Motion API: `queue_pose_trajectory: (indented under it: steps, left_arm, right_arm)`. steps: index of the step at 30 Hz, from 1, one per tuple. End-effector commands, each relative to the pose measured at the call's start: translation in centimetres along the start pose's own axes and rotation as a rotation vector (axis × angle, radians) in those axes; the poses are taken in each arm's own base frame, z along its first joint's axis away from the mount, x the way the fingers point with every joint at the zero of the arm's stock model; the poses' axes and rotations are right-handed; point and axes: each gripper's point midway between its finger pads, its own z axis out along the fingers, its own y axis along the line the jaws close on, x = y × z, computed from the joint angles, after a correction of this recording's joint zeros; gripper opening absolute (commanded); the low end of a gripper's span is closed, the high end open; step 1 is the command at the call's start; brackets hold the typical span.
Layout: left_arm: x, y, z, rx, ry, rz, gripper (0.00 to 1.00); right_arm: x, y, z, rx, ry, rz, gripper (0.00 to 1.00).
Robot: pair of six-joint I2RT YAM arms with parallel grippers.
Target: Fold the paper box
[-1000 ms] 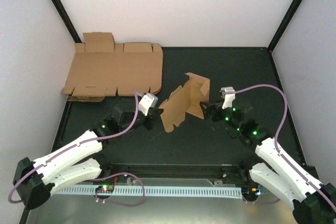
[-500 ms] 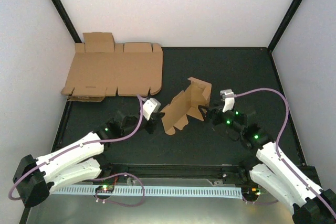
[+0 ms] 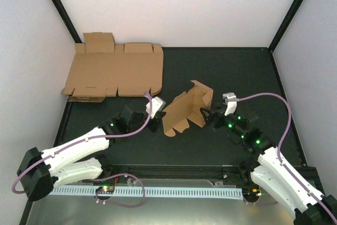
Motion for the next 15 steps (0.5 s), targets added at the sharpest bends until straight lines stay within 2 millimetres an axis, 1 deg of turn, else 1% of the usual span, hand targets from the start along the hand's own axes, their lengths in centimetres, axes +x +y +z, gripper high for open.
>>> queue_pose_trajectory:
  steps: [1, 3, 6, 11, 15]
  left_arm:
    - [0.5, 0.3, 0.2, -0.030, 0.029, 0.033, 0.02]
    - [0.9, 0.4, 0.4, -0.031, 0.030, 0.036, 0.02]
    - [1.6, 0.5, 0.5, -0.035, 0.032, 0.046, 0.02]
    - [1.5, 0.7, 0.5, -0.045, 0.028, 0.064, 0.02]
    - [1.4, 0.7, 0.4, -0.047, 0.024, 0.070, 0.02]
  right_arm:
    - [-1.1, -0.2, -0.6, 0.013, -0.067, 0.018, 0.98]
    - [-1.6, 0.0, -0.8, 0.010, -0.080, 0.027, 0.97]
    - [-2.3, -0.5, -1.0, 0.043, -0.104, 0.042, 0.95]
    - [-3.1, -1.7, -0.6, 0.091, -0.109, 0.072, 0.89]
    - [-3.9, -1.7, -0.2, 0.075, -0.115, 0.076, 0.80]
